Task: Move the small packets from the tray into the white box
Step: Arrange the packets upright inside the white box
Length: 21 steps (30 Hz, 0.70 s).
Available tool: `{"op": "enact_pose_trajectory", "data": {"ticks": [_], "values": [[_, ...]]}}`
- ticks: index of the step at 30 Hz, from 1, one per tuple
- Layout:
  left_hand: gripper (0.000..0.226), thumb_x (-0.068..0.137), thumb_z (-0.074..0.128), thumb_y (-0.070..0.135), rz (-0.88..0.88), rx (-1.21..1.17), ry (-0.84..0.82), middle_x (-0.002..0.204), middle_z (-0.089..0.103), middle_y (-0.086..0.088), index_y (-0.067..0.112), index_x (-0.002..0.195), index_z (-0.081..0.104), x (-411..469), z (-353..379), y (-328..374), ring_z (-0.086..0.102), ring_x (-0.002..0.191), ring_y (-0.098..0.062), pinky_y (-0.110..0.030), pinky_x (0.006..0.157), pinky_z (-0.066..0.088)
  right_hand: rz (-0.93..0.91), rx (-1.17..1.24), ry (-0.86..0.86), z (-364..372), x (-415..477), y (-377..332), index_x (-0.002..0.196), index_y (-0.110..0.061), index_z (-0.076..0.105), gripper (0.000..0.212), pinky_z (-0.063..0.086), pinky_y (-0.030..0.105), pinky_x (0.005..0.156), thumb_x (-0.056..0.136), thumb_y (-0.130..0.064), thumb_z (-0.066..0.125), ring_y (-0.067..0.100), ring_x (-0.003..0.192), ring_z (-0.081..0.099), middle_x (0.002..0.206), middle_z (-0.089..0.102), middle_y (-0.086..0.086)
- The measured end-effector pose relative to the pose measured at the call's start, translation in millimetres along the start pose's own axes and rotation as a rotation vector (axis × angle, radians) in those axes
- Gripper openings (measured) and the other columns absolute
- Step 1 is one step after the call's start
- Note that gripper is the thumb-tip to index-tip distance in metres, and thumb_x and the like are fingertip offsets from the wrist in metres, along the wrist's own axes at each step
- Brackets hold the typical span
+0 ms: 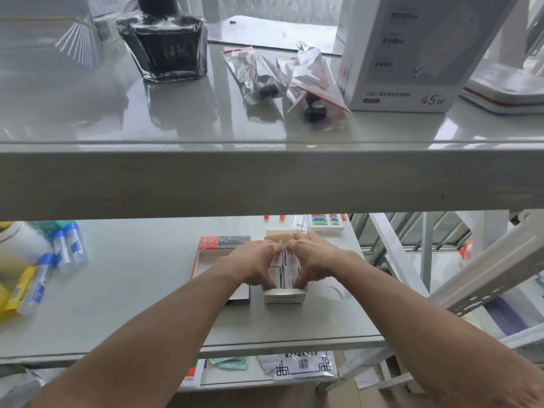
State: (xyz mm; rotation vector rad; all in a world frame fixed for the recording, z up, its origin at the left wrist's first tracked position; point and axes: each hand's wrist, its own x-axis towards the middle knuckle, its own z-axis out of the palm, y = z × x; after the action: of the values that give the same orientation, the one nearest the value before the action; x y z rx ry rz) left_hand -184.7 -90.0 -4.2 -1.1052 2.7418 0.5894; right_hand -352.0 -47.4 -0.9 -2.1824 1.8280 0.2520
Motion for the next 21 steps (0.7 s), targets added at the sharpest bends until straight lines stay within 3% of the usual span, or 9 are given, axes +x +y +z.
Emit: {"op": "enact_pose_trajectory", "data": {"ticks": [5, 8, 10, 12, 14, 17, 19, 21], "values": [[0.059, 0.064, 0.086, 0.033, -0.028, -0.044, -0.022, 0.108, 0.06, 0.004, 0.023, 0.116, 0.059, 3.0, 1.5, -2.6, 0.059, 0.101, -0.02, -0.035, 0.085, 0.051, 0.01, 0.039, -0.006, -0.7, 0.6, 1.4, 0.13, -0.018, 0.054, 0.082, 0.042, 0.036, 0.097, 0.063, -0.051, 0.088, 0.022, 0.108, 0.04, 0.125, 0.048, 0.004], [0.07, 0.067, 0.087, 0.035, -0.063, -0.148, -0.021, 0.123, 0.063, 0.003, 0.022, 0.129, 0.057, 2.4, -1.3, -4.0, 0.059, 0.112, -0.022, -0.037, 0.096, 0.049, 0.034, 0.152, 0.004, -5.3, -3.2, 3.3, 0.134, -0.019, 0.054, 0.081, 0.041, 0.039, 0.103, 0.066, -0.046, 0.089, 0.024, 0.118, 0.041, 0.129, 0.049, 0.004], [0.076, 0.074, 0.084, 0.035, -0.083, -0.198, 0.006, 0.137, 0.058, 0.0, 0.02, 0.14, 0.05, -1.5, -7.9, -4.6, 0.055, 0.12, -0.022, -0.036, 0.102, 0.044, 0.053, 0.251, 0.05, -8.7, -9.9, 5.5, 0.134, -0.02, 0.057, 0.069, 0.041, 0.041, 0.105, 0.074, -0.04, 0.085, 0.024, 0.122, 0.043, 0.131, 0.05, 0.002], [0.066, 0.08, 0.079, 0.032, -0.116, -0.265, 0.081, 0.142, 0.054, 0.0, 0.022, 0.139, 0.05, -10.0, -15.2, -9.5, 0.052, 0.126, -0.022, -0.036, 0.105, 0.041, 0.07, 0.334, 0.148, -10.5, -19.8, 9.6, 0.13, -0.021, 0.061, 0.051, 0.043, 0.042, 0.105, 0.083, -0.033, 0.079, 0.021, 0.121, 0.047, 0.131, 0.054, 0.0], [0.048, 0.084, 0.074, 0.028, -0.145, -0.343, 0.192, 0.135, 0.059, 0.002, 0.024, 0.13, 0.058, -23.1, -19.7, -19.2, 0.056, 0.12, -0.018, -0.035, 0.101, 0.045, 0.088, 0.384, 0.287, -8.1, -33.7, 13.5, 0.122, -0.02, 0.066, 0.035, 0.047, 0.04, 0.1, 0.088, -0.026, 0.075, 0.018, 0.109, 0.053, 0.127, 0.06, -0.001], [0.02, 0.088, 0.068, 0.022, -0.159, -0.402, 0.343, 0.106, 0.071, 0.005, 0.021, 0.108, 0.07, -51.3, -17.3, -36.0, 0.066, 0.097, -0.011, -0.031, 0.087, 0.053, 0.045, 0.41, 0.408, 2.5, -58.2, 8.1, 0.114, -0.018, 0.07, 0.026, 0.049, 0.029, 0.086, 0.089, -0.024, 0.074, 0.009, 0.09, 0.051, 0.117, 0.068, -0.001], [0.011, 0.088, 0.068, 0.018, -0.172, -0.415, 0.391, 0.092, 0.072, 0.006, 0.017, 0.097, 0.073, -70.5, -10.7, -46.8, 0.067, 0.086, -0.006, -0.033, 0.082, 0.056, -0.023, 0.379, 0.406, 14.5, -71.0, -2.8, 0.116, -0.019, 0.07, 0.031, 0.044, 0.022, 0.083, 0.088, -0.03, 0.075, 0.007, 0.092, 0.05, 0.117, 0.069, -0.002], [0.008, 0.087, 0.069, 0.015, -0.202, -0.415, 0.419, 0.087, 0.072, 0.009, 0.018, 0.093, 0.073, -85.0, -0.6, -58.4, 0.066, 0.083, -0.003, -0.033, 0.082, 0.056, -0.067, 0.317, 0.395, 27.5, -75.6, -12.3, 0.119, -0.02, 0.069, 0.038, 0.045, 0.024, 0.086, 0.086, -0.037, 0.075, 0.011, 0.097, 0.051, 0.118, 0.068, -0.004]]}}
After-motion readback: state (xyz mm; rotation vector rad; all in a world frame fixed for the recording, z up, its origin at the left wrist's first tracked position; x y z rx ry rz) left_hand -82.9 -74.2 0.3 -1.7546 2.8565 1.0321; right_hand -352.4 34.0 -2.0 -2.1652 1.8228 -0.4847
